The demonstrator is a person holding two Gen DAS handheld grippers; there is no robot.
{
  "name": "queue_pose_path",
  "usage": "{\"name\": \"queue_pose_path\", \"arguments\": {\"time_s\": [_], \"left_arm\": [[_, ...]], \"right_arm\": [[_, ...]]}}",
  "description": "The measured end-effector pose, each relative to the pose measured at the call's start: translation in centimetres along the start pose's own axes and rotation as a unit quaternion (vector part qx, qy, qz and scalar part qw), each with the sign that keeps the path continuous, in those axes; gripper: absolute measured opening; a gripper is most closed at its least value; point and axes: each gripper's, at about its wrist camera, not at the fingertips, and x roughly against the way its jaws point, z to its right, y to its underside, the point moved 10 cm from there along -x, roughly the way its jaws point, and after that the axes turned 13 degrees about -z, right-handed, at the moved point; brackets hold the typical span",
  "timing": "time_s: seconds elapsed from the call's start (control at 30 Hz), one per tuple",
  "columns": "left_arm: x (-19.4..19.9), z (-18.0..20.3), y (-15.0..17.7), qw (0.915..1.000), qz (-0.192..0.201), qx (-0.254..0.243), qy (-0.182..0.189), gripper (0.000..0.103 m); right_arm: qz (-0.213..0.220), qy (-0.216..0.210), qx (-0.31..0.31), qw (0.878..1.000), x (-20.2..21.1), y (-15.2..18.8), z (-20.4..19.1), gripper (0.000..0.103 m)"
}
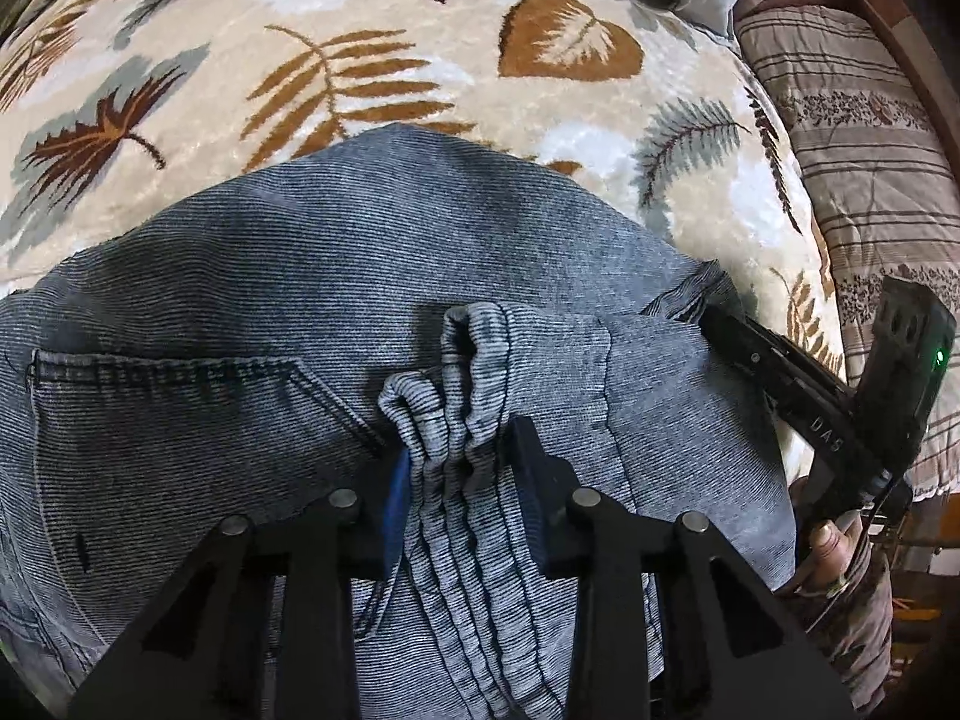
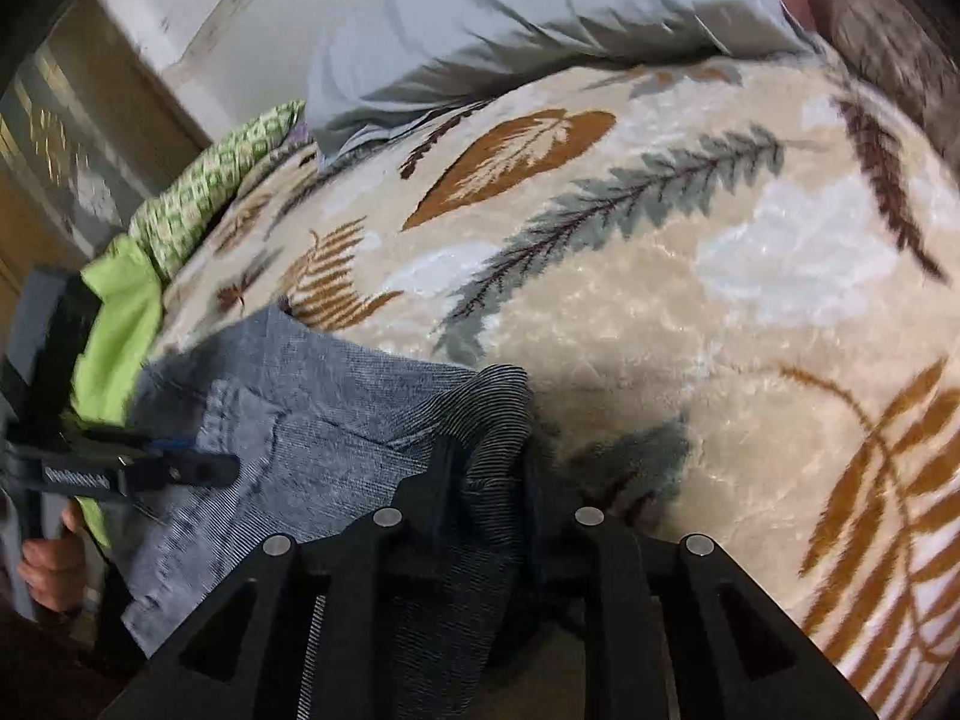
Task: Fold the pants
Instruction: 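Lower the hem onto the jeans and open both grippers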
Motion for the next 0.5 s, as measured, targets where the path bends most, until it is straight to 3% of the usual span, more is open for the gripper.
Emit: {"name": "queue_pose_path", "arguments": {"time_s": [0.07,0.2,0.23,0.3,0.4,0.47,0.5], "left_arm": [[0.3,-0.1,0.1,0.9999,-0.006,0.009,0.012,0.03],[1.6,0.0,1.7,0.9978,-0.023,0.025,0.057,0.033],[1.9,0.2,2.2,0.997,-0.024,0.024,0.07,0.036],[2.6,0.5,3.6,0.9958,-0.018,0.021,0.087,0.052],[2.2,1.2,5.2,0.9934,-0.022,0.021,0.11,0.059],[1.3,1.4,5.8,0.9935,-0.031,0.026,0.107,0.06],[1.1,1.5,6.1,0.9933,-0.034,0.027,0.106,0.06]], "right_arm": [[-0.006,-0.026,-0.031,0.999,0.3,-0.1,0.2,0.022],[-0.003,-0.064,-0.072,0.995,3.3,0.9,-0.1,0.036],[-0.005,-0.068,-0.079,0.995,3.7,1.4,-0.1,0.042],[-0.016,-0.066,-0.086,0.994,4.0,3.0,-0.2,0.05],[-0.029,-0.069,-0.091,0.993,3.0,4.9,-0.8,0.05],[-0.025,-0.061,-0.087,0.994,2.7,5.2,-1.1,0.048],[-0.022,-0.055,-0.078,0.995,3.0,5.3,-1.4,0.035]]}}
